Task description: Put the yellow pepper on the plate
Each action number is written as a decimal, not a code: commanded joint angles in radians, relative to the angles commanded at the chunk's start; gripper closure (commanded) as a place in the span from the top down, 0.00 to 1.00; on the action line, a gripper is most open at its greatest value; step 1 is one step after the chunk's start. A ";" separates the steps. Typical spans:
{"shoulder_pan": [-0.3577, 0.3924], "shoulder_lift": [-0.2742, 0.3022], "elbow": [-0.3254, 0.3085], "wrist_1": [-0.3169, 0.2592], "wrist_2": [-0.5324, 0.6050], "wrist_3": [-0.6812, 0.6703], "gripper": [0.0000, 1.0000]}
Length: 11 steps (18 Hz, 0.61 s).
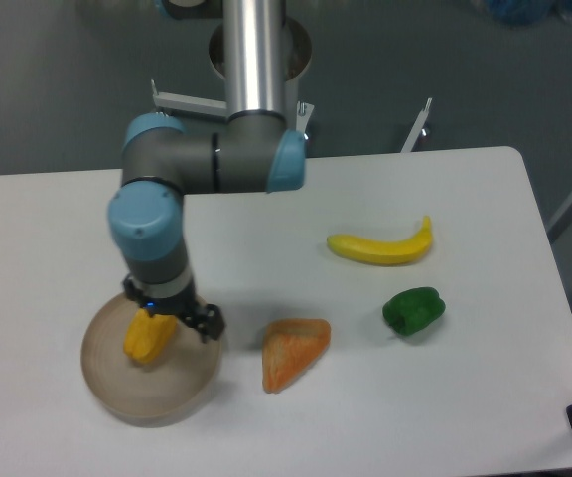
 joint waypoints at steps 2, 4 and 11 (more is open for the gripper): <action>0.037 0.000 0.003 0.003 0.000 0.066 0.99; 0.069 0.000 0.012 0.003 0.002 0.147 0.99; 0.141 0.006 0.052 0.008 0.003 0.327 0.99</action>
